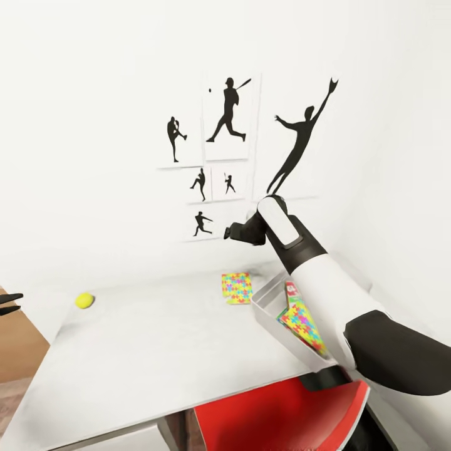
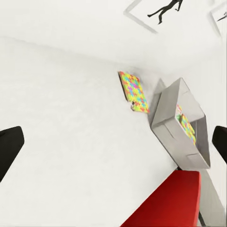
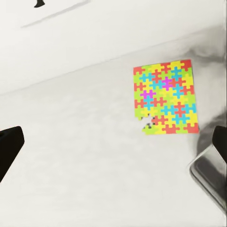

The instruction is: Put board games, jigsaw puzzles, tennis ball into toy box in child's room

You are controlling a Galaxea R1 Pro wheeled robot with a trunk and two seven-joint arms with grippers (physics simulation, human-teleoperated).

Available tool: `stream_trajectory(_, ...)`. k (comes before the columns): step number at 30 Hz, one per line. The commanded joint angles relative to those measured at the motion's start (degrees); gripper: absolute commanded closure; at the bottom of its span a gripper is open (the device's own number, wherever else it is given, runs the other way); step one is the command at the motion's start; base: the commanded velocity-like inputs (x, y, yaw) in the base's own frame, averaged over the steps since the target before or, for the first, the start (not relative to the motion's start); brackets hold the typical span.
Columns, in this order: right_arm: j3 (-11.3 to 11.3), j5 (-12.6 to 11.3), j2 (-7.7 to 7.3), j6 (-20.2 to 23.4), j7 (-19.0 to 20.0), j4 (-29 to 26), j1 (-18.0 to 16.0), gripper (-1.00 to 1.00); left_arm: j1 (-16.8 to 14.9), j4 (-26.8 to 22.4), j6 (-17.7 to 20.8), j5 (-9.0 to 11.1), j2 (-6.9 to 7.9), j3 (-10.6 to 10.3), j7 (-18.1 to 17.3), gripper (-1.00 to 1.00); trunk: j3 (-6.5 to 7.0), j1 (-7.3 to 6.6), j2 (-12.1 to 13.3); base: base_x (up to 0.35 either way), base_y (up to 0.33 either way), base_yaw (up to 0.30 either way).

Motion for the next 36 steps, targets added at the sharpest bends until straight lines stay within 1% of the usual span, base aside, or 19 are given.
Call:
stream_trajectory(1, 0.1, -0.5, 0.0, 0.0, -0.6, 0.0, -0.1, -1.0, -0.1, -0.2, 1.7, 0.3, -0.11, -0.3, -0.3, -1.0, -0.2, 0.04, -0.1, 0.0, 0.0, -0.206)
stream_trajectory(3, 0.1, -0.5, 0.0, -0.1, -0.6, 0.0, -0.1, -1.0, -0.1, -1.7, 5.0, 0.4, -0.73, -0.1, -0.3, -1.0, -0.34, 0.04, -0.1, 0.0, 0.0, -0.198)
stream_trajectory(6, 0.1, -0.5, 0.0, -0.1, -0.6, 0.0, 0.0, -1.0, -0.1, -7.1, 10.4, 0.7, -1.94, 0.1, -0.3, -1.0, -0.56, 0.04, -0.1, 0.0, 0.0, -0.186)
stream_trajectory(8, 0.1, -0.5, 0.0, -0.2, -0.6, 0.0, 0.0, -1.0, -0.1, -12.1, 15.9, 1.1, -2.66, 0.2, -0.3, -1.0, -0.71, 0.04, -0.1, 0.0, 0.0, -0.173)
stream_trajectory(10, 0.2, -0.5, 0.0, -0.3, -0.6, 0.0, 0.0, -1.0, -0.1, -14.4, 18.6, 1.5, -2.97, 0.2, -0.3, -1.0, -0.87, 0.04, -0.1, 0.0, 0.0, -0.165)
stream_trajectory(11, 0.2, -0.5, 0.0, -0.3, -0.6, 0.0, 0.0, -1.0, -0.1, -16.4, 20.7, 2.2, -3.59, 0.2, -0.3, -1.0, -0.95, 0.04, -0.1, 0.0, 0.0, -0.148)
stream_trajectory(12, 0.3, -0.5, 0.0, -0.4, -0.6, 0.1, 0.0, -1.0, -0.1, -17.2, 21.5, 2.7, -4.1, 0.2, -0.3, -1.0, -1.04, 0.04, -0.1, 0.0, 0.0, -0.131)
stream_trajectory(13, 0.3, -0.5, 0.0, -0.4, -0.6, 0.1, 0.0, -1.0, -0.2, -18.4, 22.8, 3.8, -5.25, 0.1, -0.3, -1.0, -1.12, 0.04, -0.1, 0.0, 0.0, -0.088)
stream_trajectory(15, 0.4, -0.5, 0.0, -0.5, -0.6, 0.1, 0.0, -1.0, -0.3, -19.8, 24.3, 5.5, -6.74, 0.0, -0.3, -1.0, -1.3, 0.04, -0.1, 0.0, 0.0, -0.058)
stream_trajectory(18, 0.5, -0.6, 0.0, -0.4, -0.6, 0.2, -0.1, -1.0, -0.5, -20.8, 26.1, 7.4, -8.08, -0.1, -0.3, -1.0, -1.58, 0.04, -0.1, 0.0, 0.0, -0.025)
stream_trajectory(24, 0.6, -0.8, 0.0, -0.2, -0.6, 0.2, -0.2, -1.0, -0.6, -21.7, 27.1, 8.7, -9.12, 0.2, -0.3, -1.0, -2.15, 0.04, -0.1, 0.0, 0.0, -0.005)
stream_trajectory(26, 0.6, -0.8, 0.0, -0.2, -0.6, 0.2, -0.2, -1.0, -0.6, -21.8, 27.3, 9.7, -9.63, 0.2, -0.3, -1.0, -2.33, 0.04, -0.1, 0.0, 0.0, -0.001)
stream_trajectory(28, 0.6, -0.9, 0.0, -0.3, -0.6, 0.2, -0.2, -1.0, -0.7, -21.9, 27.5, 11.5, -10.09, 0.1, -0.3, -1.0, -2.52, 0.04, -0.1, 0.0, 0.0, 0.0)
stream_trajectory(30, 0.6, -0.9, 0.0, -0.3, -0.6, 0.2, -0.2, -1.0, -0.7, -22.1, 27.6, 14.7, -10.42, 0.0, -0.3, -1.0, -2.71, 0.04, -0.1, 0.0, 0.0, 0.0)
stream_trajectory(31, 0.6, -0.9, 0.0, -0.4, -0.6, 0.2, -0.2, -1.0, -0.7, -22.3, 27.6, 15.5, -10.49, 0.0, -0.3, -1.0, -2.81, 0.04, -0.1, 0.0, 0.0, 0.0)
stream_trajectory(32, 0.6, -1.0, 0.0, -0.4, -0.6, 0.2, -0.2, -1.0, -0.8, -22.9, 27.6, 17.1, -10.62, -0.1, -0.3, -1.0, -2.9, 0.04, -0.1, 0.0, 0.0, 0.0)
stream_trajectory(33, 0.6, -1.0, 0.0, -0.5, -0.6, 0.2, -0.2, -1.0, -0.8, -23.4, 27.6, 17.8, -10.67, -0.1, -0.3, -1.0, -3.0, 0.04, -0.1, 0.0, 0.0, 0.0)
stream_trajectory(34, 0.6, -1.0, 0.0, -0.5, -0.6, 0.2, -0.2, -1.0, -0.8, -24.9, 27.7, 19.0, -10.74, -0.1, -0.3, -1.0, -3.09, 0.04, -0.1, 0.0, 0.0, 0.0)
stream_trajectory(36, 0.6, -1.0, 0.0, -0.5, -0.6, 0.2, -0.2, -1.0, -0.8, -27.7, 27.7, 20.4, -10.81, -0.2, -0.3, -1.0, -3.28, 0.04, -0.1, 0.0, 0.0, 0.0)
